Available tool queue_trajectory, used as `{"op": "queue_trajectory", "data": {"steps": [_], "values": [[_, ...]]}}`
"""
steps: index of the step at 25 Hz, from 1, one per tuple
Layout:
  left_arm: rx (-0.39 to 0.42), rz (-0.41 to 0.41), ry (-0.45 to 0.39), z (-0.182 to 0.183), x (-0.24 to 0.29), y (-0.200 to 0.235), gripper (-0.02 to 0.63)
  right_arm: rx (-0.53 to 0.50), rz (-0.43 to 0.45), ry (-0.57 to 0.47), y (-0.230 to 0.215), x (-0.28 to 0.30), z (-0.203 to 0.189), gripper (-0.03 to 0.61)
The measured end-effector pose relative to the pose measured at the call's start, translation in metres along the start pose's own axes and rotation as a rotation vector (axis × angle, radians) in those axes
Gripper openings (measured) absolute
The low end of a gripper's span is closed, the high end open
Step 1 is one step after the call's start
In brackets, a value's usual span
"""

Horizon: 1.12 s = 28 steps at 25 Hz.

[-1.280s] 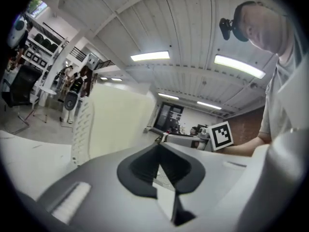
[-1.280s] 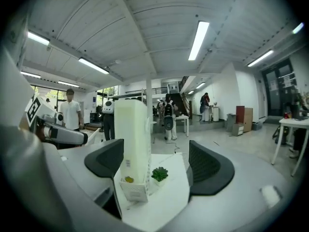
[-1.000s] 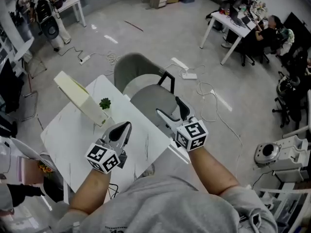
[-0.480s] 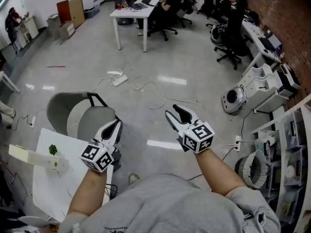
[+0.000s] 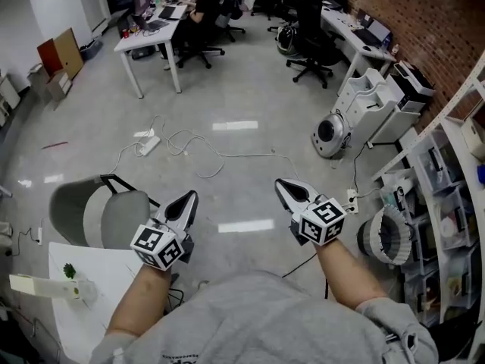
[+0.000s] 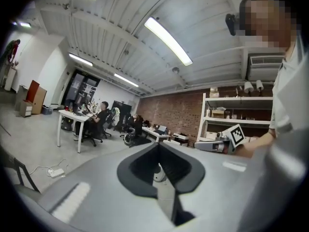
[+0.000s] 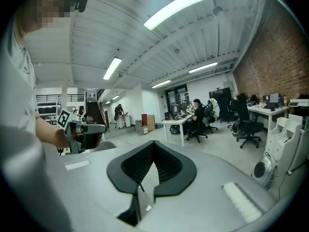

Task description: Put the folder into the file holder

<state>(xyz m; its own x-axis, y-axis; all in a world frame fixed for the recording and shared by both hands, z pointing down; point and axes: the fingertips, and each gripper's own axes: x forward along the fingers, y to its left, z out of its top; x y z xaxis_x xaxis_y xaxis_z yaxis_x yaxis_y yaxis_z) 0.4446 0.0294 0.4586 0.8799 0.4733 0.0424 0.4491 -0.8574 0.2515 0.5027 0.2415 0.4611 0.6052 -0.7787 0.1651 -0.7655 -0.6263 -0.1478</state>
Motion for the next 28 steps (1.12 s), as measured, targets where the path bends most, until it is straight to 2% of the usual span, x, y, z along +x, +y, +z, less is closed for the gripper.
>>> {"op": "queue_trajectory", "data": {"steps": [13,28], "values": [[-0.016,0.067,-0.006,0.0,-0.026,0.02,0.058,0.043,-0.003,0.018,-0.009,0.002,-0.012,0.003],[-0.017,0.078,-0.017,0.002,-0.029,0.022,0.058,0.025,0.033,0.051,-0.002,0.01,-0.017,0.003]]}}
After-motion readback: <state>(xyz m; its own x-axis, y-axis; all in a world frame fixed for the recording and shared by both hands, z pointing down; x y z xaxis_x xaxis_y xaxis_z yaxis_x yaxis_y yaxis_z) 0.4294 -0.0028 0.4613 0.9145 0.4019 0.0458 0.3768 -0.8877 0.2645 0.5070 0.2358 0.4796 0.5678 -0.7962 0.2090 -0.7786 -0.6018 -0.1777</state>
